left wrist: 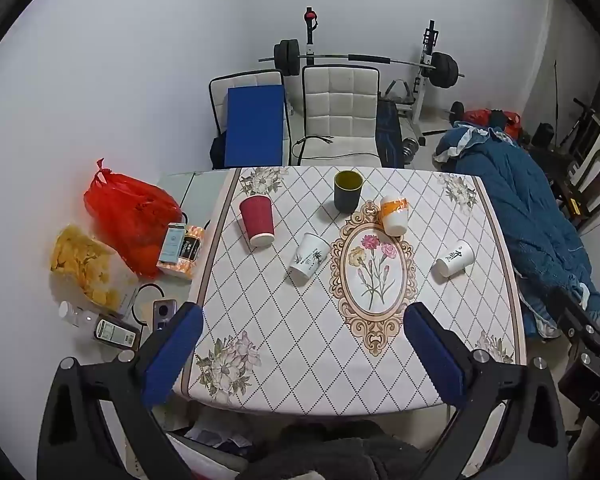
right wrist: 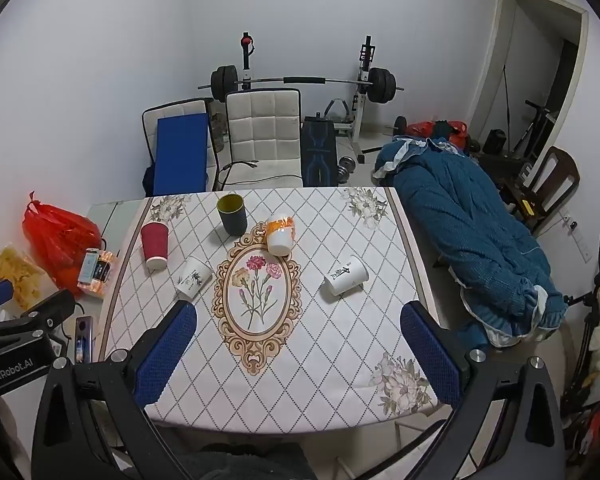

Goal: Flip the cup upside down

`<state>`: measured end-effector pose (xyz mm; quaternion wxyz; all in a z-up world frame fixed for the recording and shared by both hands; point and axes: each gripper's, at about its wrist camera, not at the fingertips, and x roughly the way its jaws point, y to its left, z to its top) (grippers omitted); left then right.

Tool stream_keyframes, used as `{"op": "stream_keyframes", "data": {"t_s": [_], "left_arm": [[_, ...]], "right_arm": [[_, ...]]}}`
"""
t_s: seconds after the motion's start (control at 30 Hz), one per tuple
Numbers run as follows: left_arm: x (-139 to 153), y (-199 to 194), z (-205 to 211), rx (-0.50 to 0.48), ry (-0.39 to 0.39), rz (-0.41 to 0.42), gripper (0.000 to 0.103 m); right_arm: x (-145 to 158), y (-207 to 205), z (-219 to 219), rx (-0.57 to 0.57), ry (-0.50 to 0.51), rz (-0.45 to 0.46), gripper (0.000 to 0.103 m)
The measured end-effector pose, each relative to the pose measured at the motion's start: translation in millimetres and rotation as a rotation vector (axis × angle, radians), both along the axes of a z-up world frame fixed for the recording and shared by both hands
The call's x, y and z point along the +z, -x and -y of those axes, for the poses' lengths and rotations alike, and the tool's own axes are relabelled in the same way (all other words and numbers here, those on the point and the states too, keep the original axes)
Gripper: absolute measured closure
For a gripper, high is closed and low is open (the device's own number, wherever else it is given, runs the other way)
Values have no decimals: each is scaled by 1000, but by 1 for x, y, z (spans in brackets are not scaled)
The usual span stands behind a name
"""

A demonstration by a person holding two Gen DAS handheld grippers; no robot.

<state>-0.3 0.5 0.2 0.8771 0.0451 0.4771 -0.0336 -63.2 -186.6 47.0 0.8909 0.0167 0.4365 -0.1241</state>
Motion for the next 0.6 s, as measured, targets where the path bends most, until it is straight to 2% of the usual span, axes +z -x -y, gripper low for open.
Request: {"op": "stream_keyframes", "data": {"t_s": [0.6], "left_arm": [[-1,7,3,-10,-2,-10,0]], "right_arm": [[-1,0,-4,-1,2,8,0]]}}
